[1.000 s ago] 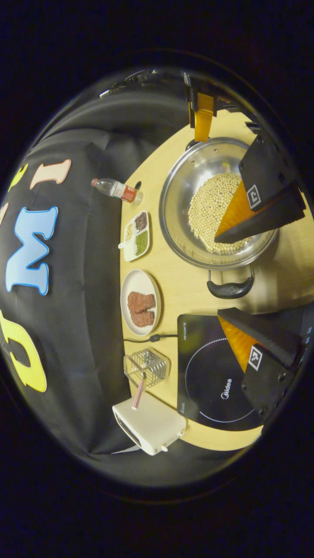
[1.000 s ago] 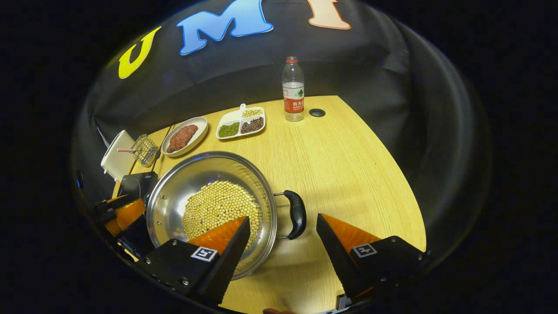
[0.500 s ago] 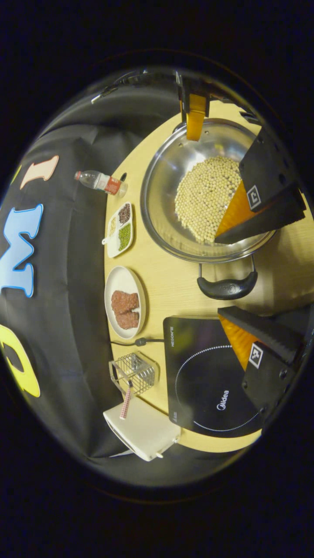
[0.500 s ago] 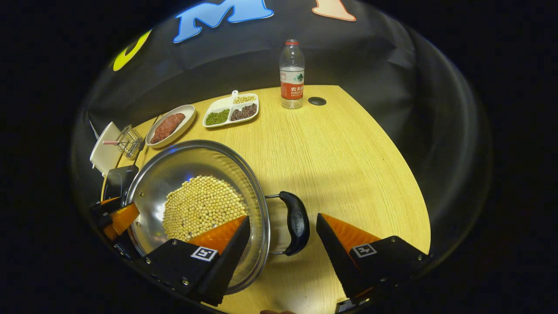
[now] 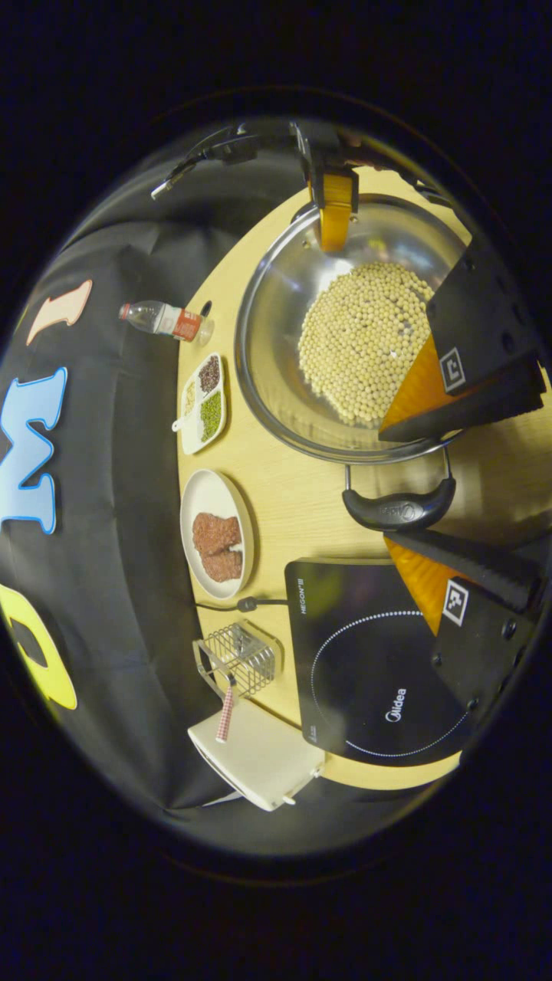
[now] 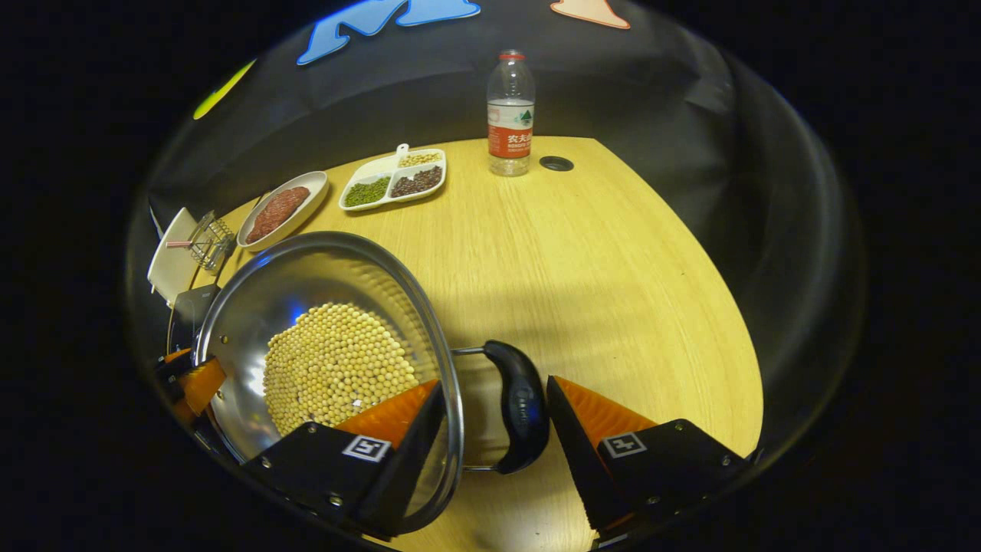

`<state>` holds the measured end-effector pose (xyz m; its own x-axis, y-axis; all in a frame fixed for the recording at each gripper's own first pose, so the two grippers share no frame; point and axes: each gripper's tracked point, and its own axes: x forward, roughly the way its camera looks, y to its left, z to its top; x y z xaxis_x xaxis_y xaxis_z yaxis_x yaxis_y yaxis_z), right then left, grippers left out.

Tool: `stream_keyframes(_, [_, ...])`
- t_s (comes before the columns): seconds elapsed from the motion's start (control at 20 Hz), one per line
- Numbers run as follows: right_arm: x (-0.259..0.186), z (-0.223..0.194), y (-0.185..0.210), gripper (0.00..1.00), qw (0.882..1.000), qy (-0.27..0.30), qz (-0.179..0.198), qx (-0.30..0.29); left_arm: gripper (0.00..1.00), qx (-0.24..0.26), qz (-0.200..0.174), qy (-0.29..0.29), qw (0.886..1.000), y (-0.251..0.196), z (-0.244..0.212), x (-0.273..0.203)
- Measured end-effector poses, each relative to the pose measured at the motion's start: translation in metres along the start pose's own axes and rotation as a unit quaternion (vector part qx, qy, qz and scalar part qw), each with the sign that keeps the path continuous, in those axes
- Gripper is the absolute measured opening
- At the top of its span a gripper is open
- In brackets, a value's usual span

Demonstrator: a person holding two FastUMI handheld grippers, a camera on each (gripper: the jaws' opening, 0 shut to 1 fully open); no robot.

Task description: First push the handle of the pot to place it horizontally, then grasp the pot with both hands and set it on the induction cooktop.

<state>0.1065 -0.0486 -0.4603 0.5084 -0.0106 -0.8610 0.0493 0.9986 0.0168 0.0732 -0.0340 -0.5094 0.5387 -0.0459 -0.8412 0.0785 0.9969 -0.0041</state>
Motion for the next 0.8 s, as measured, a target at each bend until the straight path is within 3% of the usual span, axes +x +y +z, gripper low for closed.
stream_keyframes(0.15, [0.001, -0.002, 0.002, 0.76, 1.000, 0.005, -0.001, 0.002, 0.67, 0.000, 0.002, -0.001, 1.000, 0.001, 0.001, 0.002])
stream_keyframes(0.4, [-0.001, -0.002, 0.004, 0.67, 1.000, 0.009, 0.011, 0.015, 0.70, 0.006, 0.001, 0.000, 1.000, 0.002, 0.001, 0.004])
stream_keyframes(0.45, [-0.002, -0.001, 0.004, 0.64, 1.000, 0.007, 0.011, 0.015, 0.64, 0.009, 0.001, 0.003, 1.000, 0.001, 0.002, 0.002])
stream_keyframes(0.5, [-0.001, -0.002, 0.004, 0.65, 1.000, 0.009, 0.010, 0.014, 0.60, 0.010, 0.001, 0.004, 1.000, 0.001, 0.002, 0.002])
stream_keyframes(0.65, [-0.003, -0.002, 0.005, 0.64, 1.000, 0.016, 0.012, 0.022, 0.64, 0.010, 0.001, 0.004, 1.000, 0.001, 0.003, 0.002])
stream_keyframes(0.8, [-0.007, 0.001, 0.007, 0.64, 1.000, 0.010, 0.017, 0.022, 0.57, 0.004, 0.002, 0.006, 1.000, 0.004, 0.001, 0.003])
